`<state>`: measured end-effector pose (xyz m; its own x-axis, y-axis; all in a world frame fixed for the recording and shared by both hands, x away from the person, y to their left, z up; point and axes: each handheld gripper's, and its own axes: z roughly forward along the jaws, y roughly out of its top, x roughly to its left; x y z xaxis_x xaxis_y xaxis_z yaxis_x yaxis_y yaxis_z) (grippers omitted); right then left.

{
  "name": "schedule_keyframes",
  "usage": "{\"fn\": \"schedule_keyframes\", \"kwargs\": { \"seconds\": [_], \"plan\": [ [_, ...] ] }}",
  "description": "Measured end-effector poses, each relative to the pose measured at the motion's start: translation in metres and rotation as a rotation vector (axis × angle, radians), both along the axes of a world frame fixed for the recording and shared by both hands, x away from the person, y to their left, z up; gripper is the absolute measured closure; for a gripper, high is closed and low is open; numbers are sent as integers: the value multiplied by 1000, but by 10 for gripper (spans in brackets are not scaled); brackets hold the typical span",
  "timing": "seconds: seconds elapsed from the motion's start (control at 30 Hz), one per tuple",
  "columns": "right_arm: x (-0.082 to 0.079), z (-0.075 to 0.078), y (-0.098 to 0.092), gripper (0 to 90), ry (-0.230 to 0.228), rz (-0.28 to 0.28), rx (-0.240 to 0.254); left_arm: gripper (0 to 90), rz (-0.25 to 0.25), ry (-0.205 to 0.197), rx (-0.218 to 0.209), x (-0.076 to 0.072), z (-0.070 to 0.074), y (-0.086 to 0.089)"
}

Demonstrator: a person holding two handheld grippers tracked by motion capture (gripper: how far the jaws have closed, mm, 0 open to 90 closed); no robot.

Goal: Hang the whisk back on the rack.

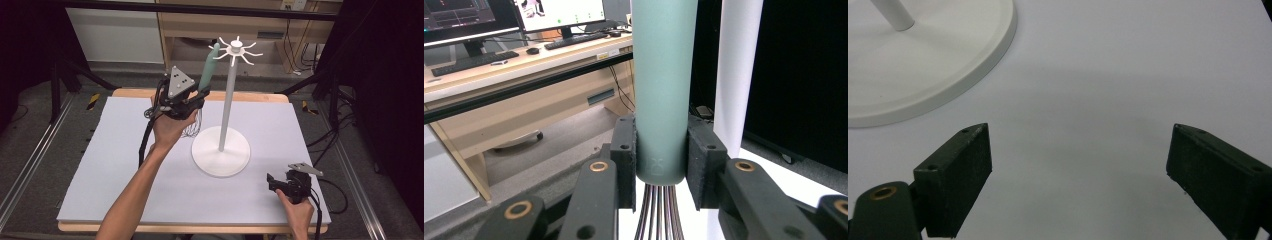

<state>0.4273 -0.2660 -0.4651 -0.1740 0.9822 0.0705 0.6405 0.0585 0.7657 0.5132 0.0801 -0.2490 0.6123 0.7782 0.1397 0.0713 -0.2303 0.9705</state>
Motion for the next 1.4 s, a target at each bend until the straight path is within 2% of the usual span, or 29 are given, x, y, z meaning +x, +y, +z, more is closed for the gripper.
{"fn": "schedule_keyframes", "kwargs": {
  "seconds": [0.27,0.5,0.83,0.97,1.17,1.4],
  "plan": [
    [1,-1,1,114,2,4,-4,681,-1,-6,-16,3,-5,-2],
    [1,-1,1,114,1,6,-4,662,4,-23,-10,4,-8,-9],
    [1,0,1,114,-1,5,2,633,-4,-9,-4,3,-12,-13],
    [1,0,1,114,-2,6,0,605,-8,0,-5,1,-16,-8],
    [0,0,0,113,-3,2,-1,556,-12,18,-7,-7,-25,9],
    [0,0,0,104,-5,-2,2,510,-3,49,5,-22,-49,33]
  ]
}}
